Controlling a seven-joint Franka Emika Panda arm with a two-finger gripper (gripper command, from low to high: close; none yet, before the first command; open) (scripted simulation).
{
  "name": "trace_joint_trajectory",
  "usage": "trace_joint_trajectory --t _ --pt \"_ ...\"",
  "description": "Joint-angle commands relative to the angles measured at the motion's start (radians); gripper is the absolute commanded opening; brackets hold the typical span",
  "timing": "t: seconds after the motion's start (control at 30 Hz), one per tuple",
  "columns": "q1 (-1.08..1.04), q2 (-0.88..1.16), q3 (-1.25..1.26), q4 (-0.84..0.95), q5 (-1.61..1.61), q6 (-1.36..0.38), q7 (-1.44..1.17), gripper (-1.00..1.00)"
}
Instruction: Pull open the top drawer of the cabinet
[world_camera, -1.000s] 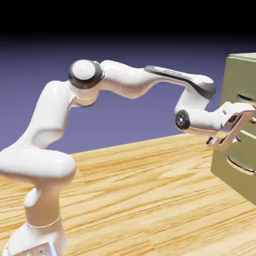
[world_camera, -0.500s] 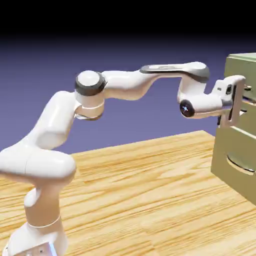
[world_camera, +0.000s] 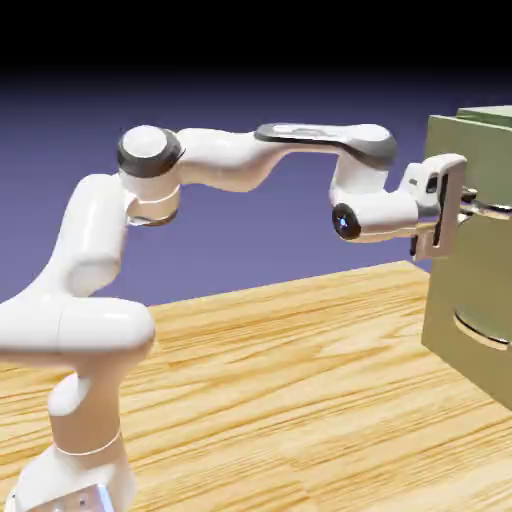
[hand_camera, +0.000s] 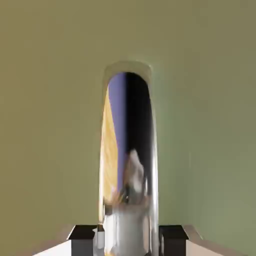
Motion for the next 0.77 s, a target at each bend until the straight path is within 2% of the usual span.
trace_joint_trajectory --t 0.0,0.37,0.63,0.67,0.73 --pt "0.032 -0.005 -0.021 -0.036 0.001 -0.01 -0.007 -1.0" --pt "0.411 -0.123 -0.276 -0.376 -0.005 -0.056 -0.16 -1.0" --pt "0.668 -0.064 -0.479 -0.589 -0.04 -0.077 -0.149 -1.0" --pt "0.668 -0.064 -0.479 -0.589 -0.04 -0.077 -0.149 1.0" --pt "0.704 -0.045 -0.507 -0.621 -0.049 -0.077 -0.14 1.0"
